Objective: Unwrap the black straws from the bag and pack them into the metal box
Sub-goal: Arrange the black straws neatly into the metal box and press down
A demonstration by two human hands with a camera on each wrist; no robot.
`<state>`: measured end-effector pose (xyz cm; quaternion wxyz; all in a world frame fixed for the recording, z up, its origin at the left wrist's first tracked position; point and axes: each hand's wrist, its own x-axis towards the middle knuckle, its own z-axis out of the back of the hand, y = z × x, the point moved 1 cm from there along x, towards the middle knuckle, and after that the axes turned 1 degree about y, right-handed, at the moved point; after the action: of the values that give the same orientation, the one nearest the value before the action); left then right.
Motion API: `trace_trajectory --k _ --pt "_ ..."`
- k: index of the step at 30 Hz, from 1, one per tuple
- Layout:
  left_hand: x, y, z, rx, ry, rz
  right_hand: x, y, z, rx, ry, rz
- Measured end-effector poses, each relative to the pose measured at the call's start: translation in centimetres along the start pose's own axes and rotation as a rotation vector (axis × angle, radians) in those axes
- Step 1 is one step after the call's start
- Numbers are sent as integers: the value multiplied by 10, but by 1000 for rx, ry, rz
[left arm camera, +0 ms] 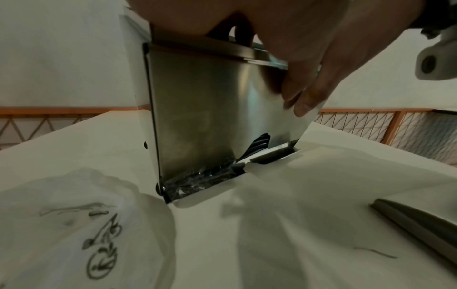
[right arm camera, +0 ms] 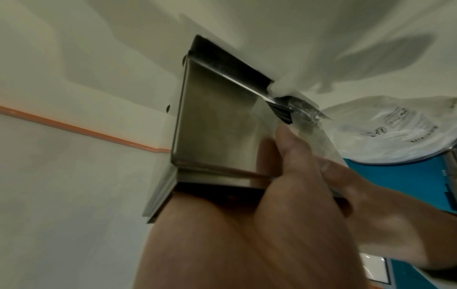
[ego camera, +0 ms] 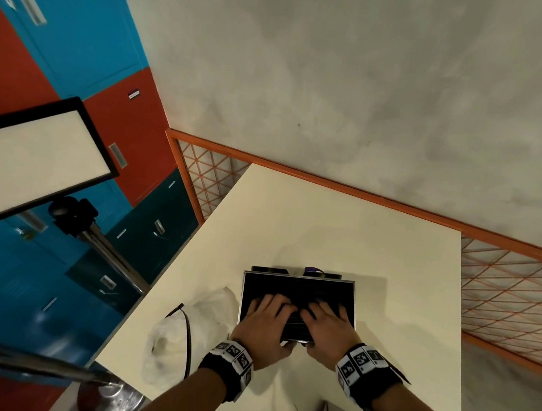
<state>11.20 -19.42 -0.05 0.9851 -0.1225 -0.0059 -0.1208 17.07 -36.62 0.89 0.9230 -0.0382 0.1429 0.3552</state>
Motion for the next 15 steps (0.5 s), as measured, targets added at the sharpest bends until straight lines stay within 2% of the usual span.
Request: trace_trajectory --k 6,11,15 --pt "-2 1 1 -7 16 -14 0 -1 1 -21 -16 13" --pt "0 -1 -3 90 125 22 -3 -2 3 63 -147 44" --pt "2 -2 -5 99 163 75 -10 -1 9 64 -204 82"
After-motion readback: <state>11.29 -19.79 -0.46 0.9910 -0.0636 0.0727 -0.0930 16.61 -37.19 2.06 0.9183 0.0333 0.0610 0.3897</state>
